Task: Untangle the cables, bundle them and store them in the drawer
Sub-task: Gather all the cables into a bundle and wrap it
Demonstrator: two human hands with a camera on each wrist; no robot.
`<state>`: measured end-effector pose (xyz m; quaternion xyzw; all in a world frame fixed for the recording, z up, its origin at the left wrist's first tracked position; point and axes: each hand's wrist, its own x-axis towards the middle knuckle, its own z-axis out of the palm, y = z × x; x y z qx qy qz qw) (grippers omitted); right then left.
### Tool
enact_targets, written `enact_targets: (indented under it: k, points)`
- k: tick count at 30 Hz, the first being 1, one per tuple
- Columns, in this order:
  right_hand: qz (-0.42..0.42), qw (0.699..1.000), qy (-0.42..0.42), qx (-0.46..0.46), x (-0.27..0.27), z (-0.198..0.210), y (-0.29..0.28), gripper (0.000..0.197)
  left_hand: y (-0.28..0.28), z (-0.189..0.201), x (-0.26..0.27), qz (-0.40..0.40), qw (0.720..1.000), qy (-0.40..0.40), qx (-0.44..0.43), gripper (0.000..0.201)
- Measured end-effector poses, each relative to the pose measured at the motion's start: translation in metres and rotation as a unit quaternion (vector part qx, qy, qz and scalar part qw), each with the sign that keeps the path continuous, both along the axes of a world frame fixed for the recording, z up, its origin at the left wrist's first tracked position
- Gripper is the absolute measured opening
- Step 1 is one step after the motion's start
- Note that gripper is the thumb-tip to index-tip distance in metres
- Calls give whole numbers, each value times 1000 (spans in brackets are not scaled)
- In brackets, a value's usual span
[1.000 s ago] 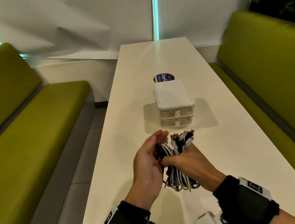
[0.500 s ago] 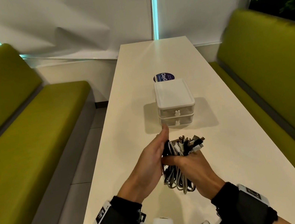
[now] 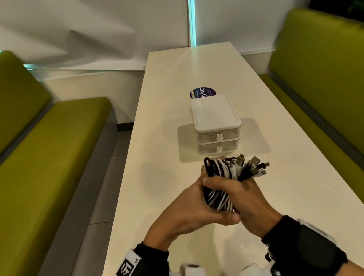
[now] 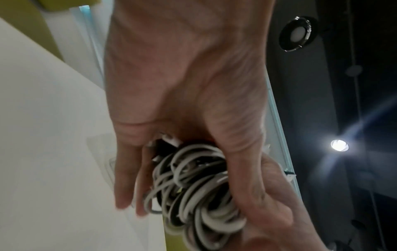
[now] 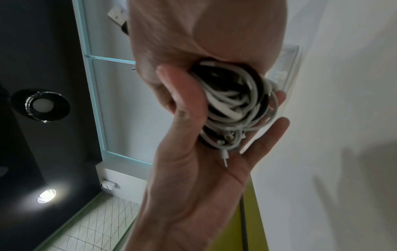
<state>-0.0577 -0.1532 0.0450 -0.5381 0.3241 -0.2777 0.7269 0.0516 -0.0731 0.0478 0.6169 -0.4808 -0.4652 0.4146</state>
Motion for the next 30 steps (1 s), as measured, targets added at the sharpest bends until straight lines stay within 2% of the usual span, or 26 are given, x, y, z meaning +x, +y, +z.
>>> enact_targets:
  k: [4, 7, 8, 9, 12, 16, 18, 20, 22, 27, 30]
  points:
    - [24, 999, -13, 35, -2, 1, 1, 23, -10, 4, -4, -3, 997, -69, 16, 52]
    - [28, 999, -16, 14, -5, 1, 1, 18, -13, 3, -6, -4, 995, -95, 24, 43]
    - [33, 999, -21, 5, -5, 1, 2, 22, -12, 2, -7, -5, 995, -94, 22, 40]
    - [40, 999, -27, -3, -6, 1, 2, 35, -13, 2, -9, 5, 995, -101, 19, 37]
    - [61, 997, -37, -39, -6, 4, -5, 65, -14, -1, -15, 78, 990, -117, 4, 30]
    - [159, 982, -40, -92, -11, 17, -21, 69, -18, 2, -20, 89, 991, -95, 7, 21]
    - [238, 966, -85, -61, -16, 20, -28, 79, -19, 7, -19, 72, 994, -80, 8, 25]
    - [279, 953, -114, -10, -18, 22, -31, 88, -19, 10, -18, 59, 997, -57, 8, 25]
    - [267, 957, -117, 12, -16, 18, -29, 79, -17, 9, -19, 46, 998, -37, 7, 28]
    - [126, 989, -71, 36, -1, 10, -14, 25, -18, 2, -21, 49, 997, -55, 30, 17]
    - [83, 994, -56, 39, 4, 5, -9, 18, -19, -3, -25, 61, 996, -64, 16, 13]
